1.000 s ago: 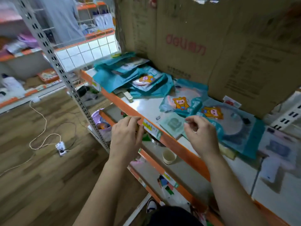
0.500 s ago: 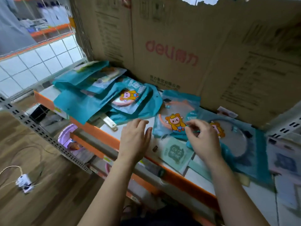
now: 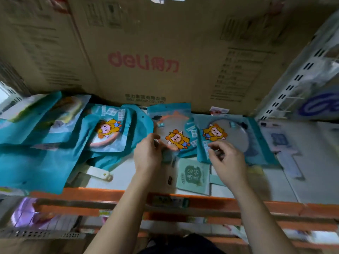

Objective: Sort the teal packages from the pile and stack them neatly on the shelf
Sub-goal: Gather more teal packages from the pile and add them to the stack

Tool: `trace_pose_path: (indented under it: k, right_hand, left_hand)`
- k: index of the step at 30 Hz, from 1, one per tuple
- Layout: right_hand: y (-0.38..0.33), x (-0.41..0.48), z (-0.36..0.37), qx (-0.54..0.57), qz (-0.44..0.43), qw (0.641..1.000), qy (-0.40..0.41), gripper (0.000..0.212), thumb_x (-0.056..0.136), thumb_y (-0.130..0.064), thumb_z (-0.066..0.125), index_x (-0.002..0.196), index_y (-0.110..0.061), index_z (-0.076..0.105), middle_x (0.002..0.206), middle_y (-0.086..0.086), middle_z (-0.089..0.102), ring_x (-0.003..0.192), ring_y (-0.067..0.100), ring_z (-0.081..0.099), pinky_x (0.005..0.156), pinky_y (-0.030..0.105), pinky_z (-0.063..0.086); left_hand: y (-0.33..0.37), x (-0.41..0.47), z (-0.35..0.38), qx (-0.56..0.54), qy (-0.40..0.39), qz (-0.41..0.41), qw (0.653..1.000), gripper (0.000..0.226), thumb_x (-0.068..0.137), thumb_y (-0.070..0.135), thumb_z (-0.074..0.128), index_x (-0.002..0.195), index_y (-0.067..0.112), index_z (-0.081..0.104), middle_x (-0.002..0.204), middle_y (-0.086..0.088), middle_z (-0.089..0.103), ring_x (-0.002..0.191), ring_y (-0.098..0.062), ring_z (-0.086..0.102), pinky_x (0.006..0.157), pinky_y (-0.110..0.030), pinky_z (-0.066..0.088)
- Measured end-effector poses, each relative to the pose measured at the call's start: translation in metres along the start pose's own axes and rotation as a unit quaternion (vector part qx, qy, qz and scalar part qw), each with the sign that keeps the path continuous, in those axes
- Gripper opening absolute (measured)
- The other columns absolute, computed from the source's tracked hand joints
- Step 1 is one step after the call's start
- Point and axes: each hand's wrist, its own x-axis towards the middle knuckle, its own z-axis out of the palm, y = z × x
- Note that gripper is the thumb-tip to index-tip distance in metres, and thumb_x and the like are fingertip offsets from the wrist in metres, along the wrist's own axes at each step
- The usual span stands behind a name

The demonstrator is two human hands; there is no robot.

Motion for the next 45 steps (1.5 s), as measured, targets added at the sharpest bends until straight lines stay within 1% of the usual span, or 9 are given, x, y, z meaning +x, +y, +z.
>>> trace_pose_path:
  k: [8, 13, 16, 18, 20, 27, 32, 38, 45]
  right_hand:
    - [0.011, -0.014, -0.009, -0.013, 0.041, 0.999, 0.023, 0.013, 0.089, -0.013, 0.066, 0.101, -0.017, 0.07, 0.094, -0.004, 0.064, 0.079, -0.001, 0.059, 0.072, 0.02, 0.05]
    - [0.01, -0.017, -0.013, -0.021, 0.043, 0.999, 0.025, 0.013, 0.089, -0.012, 0.065, 0.1, -0.015, 0.07, 0.094, -0.005, 0.064, 0.077, -0.006, 0.056, 0.068, 0.005, 0.041]
    - [0.013, -0.019, -0.02, -0.024, 0.05, 0.998, 0.031, 0.013, 0.09, -0.011, 0.065, 0.101, -0.015, 0.07, 0.091, -0.007, 0.061, 0.074, -0.01, 0.054, 0.066, 0.0, 0.041]
    - [0.017, -0.019, -0.025, -0.028, 0.066, 0.997, 0.03, 0.013, 0.091, -0.013, 0.064, 0.102, -0.016, 0.069, 0.094, -0.005, 0.063, 0.075, -0.009, 0.054, 0.062, 0.002, 0.042]
    - [0.022, -0.019, -0.03, -0.033, 0.089, 0.995, 0.031, 0.013, 0.091, -0.016, 0.064, 0.103, -0.016, 0.068, 0.094, -0.002, 0.064, 0.075, -0.006, 0.056, 0.059, 0.007, 0.041]
    - [0.046, -0.022, -0.054, -0.117, 0.157, 0.978, 0.077, 0.017, 0.091, -0.032, 0.062, 0.1, -0.017, 0.063, 0.098, 0.0, 0.064, 0.083, 0.013, 0.063, 0.062, 0.027, 0.051]
    - [0.063, -0.017, -0.068, -0.17, 0.244, 0.952, 0.067, 0.048, 0.09, -0.044, 0.06, 0.121, -0.008, 0.056, 0.12, 0.015, 0.059, 0.11, 0.031, 0.057, 0.079, 0.037, 0.051]
    - [0.066, -0.005, -0.07, -0.142, 0.3, 0.942, 0.043, 0.069, 0.079, -0.063, 0.064, 0.12, -0.009, 0.055, 0.117, 0.013, 0.064, 0.107, 0.029, 0.061, 0.078, 0.035, 0.052]
    - [0.065, 0.002, -0.062, 0.002, 0.352, 0.935, 0.039, 0.054, 0.074, -0.038, 0.082, 0.116, -0.013, 0.059, 0.117, 0.007, 0.067, 0.1, 0.022, 0.062, 0.073, 0.028, 0.044]
  left_hand:
    - [0.006, 0.002, -0.008, -0.165, 0.032, 0.03, 0.985, 0.019, 0.087, 0.014, 0.068, 0.104, 0.018, 0.06, 0.087, 0.013, 0.061, 0.077, -0.001, 0.059, 0.063, -0.012, 0.048]
    - [0.006, 0.001, -0.007, -0.298, 0.022, -0.103, 0.949, 0.035, 0.076, 0.019, 0.078, 0.105, 0.023, 0.057, 0.093, 0.005, 0.066, 0.086, -0.013, 0.066, 0.08, -0.037, 0.058]
    - [0.008, 0.005, -0.004, -0.338, -0.003, -0.147, 0.93, 0.051, 0.077, 0.033, 0.08, 0.119, 0.018, 0.055, 0.109, -0.002, 0.066, 0.095, -0.016, 0.066, 0.084, -0.038, 0.056]
    - [0.01, 0.008, -0.002, -0.361, -0.044, -0.182, 0.914, 0.065, 0.078, 0.041, 0.077, 0.129, 0.009, 0.051, 0.116, -0.007, 0.064, 0.102, -0.023, 0.064, 0.09, -0.043, 0.054]
    - [0.014, 0.011, 0.002, -0.375, -0.088, -0.193, 0.903, 0.056, 0.083, 0.04, 0.073, 0.123, 0.004, 0.056, 0.115, -0.014, 0.066, 0.103, -0.031, 0.065, 0.092, -0.05, 0.053]
    - [0.023, 0.017, -0.004, -0.342, -0.007, -0.097, 0.935, 0.009, 0.096, 0.027, 0.056, 0.099, 0.019, 0.059, 0.101, -0.008, 0.068, 0.092, -0.026, 0.067, 0.083, -0.047, 0.056]
    - [0.009, 0.023, -0.022, -0.345, 0.046, -0.011, 0.937, 0.017, 0.099, 0.022, 0.051, 0.082, 0.026, 0.053, 0.082, 0.002, 0.062, 0.077, -0.017, 0.061, 0.068, -0.037, 0.052]
    - [-0.008, 0.018, -0.033, -0.378, 0.062, 0.005, 0.924, 0.024, 0.099, 0.016, 0.05, 0.076, 0.022, 0.046, 0.073, 0.004, 0.052, 0.062, -0.002, 0.053, 0.056, -0.023, 0.045]
    - [-0.013, 0.015, -0.041, -0.398, 0.044, 0.007, 0.916, 0.01, 0.1, 0.015, 0.048, 0.093, 0.011, 0.054, 0.085, -0.006, 0.058, 0.075, -0.015, 0.058, 0.065, -0.032, 0.051]
